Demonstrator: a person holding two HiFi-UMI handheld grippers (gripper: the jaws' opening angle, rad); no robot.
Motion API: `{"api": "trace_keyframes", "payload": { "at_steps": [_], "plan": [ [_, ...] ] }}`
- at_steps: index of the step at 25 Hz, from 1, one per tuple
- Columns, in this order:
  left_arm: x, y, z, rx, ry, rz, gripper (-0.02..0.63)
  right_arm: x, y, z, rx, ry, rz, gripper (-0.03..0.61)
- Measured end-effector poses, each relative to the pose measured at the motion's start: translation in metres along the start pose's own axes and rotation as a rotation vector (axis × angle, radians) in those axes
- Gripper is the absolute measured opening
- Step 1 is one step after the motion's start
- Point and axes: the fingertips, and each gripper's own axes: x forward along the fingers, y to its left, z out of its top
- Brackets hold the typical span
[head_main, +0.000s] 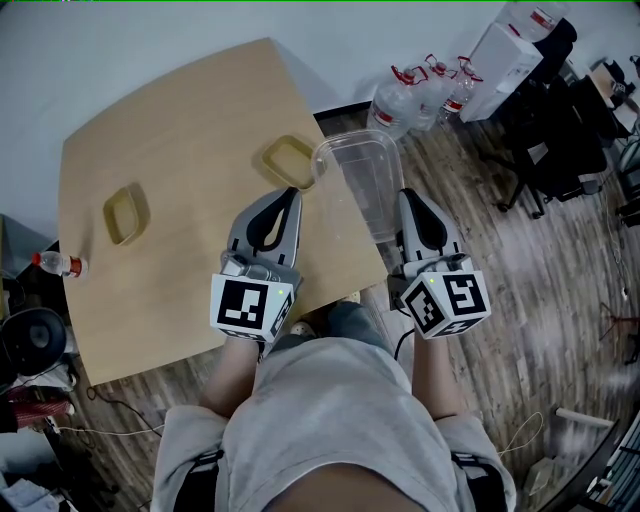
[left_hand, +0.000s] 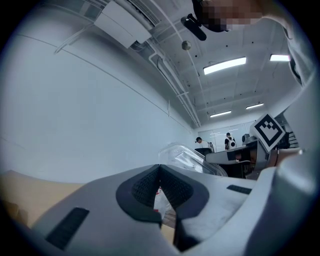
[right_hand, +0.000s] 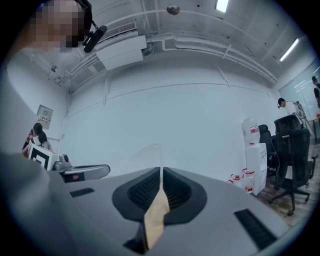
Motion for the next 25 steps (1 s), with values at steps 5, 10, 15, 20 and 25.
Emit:
{"api": "trace_keyframes", "payload": {
  "at_steps": [5, 10, 15, 20, 25],
  "plan": [
    [-0.001, -0.004, 0.002, 0.002, 0.0, -0.001, 0.015, -0.005, 0.001, 0.002, -0.021, -0.015, 0.0, 0.025],
    [-0.009, -0.005, 0.0, 0.002, 0.003, 0.002, 0.015, -0.011, 0.005, 0.002, -0.022, -0.03, -0.003, 0.025],
    [-0.011, -0.005, -0.001, -0.001, 0.006, 0.003, 0.015, -0.013, 0.006, 0.003, -0.023, -0.041, -0.007, 0.025],
    [-0.016, -0.005, 0.0, -0.002, 0.005, 0.004, 0.015, -0.016, 0.011, 0.004, -0.034, -0.05, -0.003, 0.025],
    [-0.017, -0.004, 0.001, 0.001, 0.004, 0.006, 0.015, -0.016, 0.014, 0.005, -0.049, -0.057, 0.008, 0.025]
  ]
}}
